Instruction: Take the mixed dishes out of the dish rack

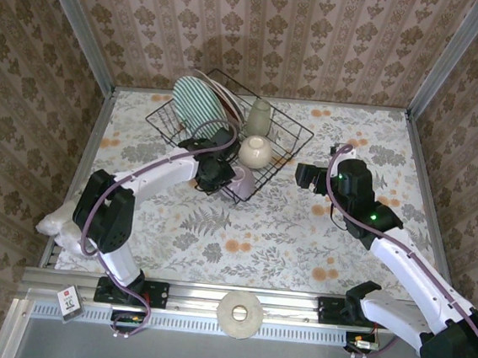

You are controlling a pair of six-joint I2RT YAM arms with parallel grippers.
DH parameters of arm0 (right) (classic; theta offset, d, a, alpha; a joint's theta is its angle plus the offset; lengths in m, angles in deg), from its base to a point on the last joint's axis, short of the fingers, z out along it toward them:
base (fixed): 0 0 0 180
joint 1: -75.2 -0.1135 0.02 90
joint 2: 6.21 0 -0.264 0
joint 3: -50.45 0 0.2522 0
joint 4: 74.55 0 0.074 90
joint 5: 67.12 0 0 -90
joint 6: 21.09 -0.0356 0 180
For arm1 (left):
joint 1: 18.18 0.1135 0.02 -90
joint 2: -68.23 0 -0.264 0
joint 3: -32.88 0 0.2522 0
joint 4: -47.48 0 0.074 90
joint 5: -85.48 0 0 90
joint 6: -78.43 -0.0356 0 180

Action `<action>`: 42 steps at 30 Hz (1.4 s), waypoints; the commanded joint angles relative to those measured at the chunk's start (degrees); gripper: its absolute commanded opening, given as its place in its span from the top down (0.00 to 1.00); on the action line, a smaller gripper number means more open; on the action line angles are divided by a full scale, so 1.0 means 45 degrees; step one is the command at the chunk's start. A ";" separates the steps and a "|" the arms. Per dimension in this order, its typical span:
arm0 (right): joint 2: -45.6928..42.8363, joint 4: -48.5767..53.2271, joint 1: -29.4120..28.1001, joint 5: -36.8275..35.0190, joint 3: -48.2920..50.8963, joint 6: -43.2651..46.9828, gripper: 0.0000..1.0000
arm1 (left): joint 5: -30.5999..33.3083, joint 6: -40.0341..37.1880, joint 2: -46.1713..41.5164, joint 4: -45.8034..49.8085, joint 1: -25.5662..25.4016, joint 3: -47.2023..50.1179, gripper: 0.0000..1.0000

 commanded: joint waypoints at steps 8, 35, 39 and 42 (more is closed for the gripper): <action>-0.0532 0.1193 -0.0085 -0.0423 -0.0909 0.0067 0.00 | -0.2028 -0.4529 0.0307 -0.0121 -0.0925 0.0087 1.00; 0.1342 0.1672 -0.0104 -0.1620 -0.2634 0.0562 0.00 | -0.3552 -0.7932 0.1631 -0.0340 -0.1731 -0.0704 1.00; 0.1440 0.1851 -0.0114 -0.1668 -0.2712 0.0592 0.00 | -0.3229 -0.7957 0.1543 -0.0349 -0.1720 -0.0676 0.98; 0.1345 0.1897 -0.0115 -0.1678 -0.2689 0.0553 0.00 | -0.3096 -0.7915 0.1475 -0.0382 -0.1664 -0.0616 0.94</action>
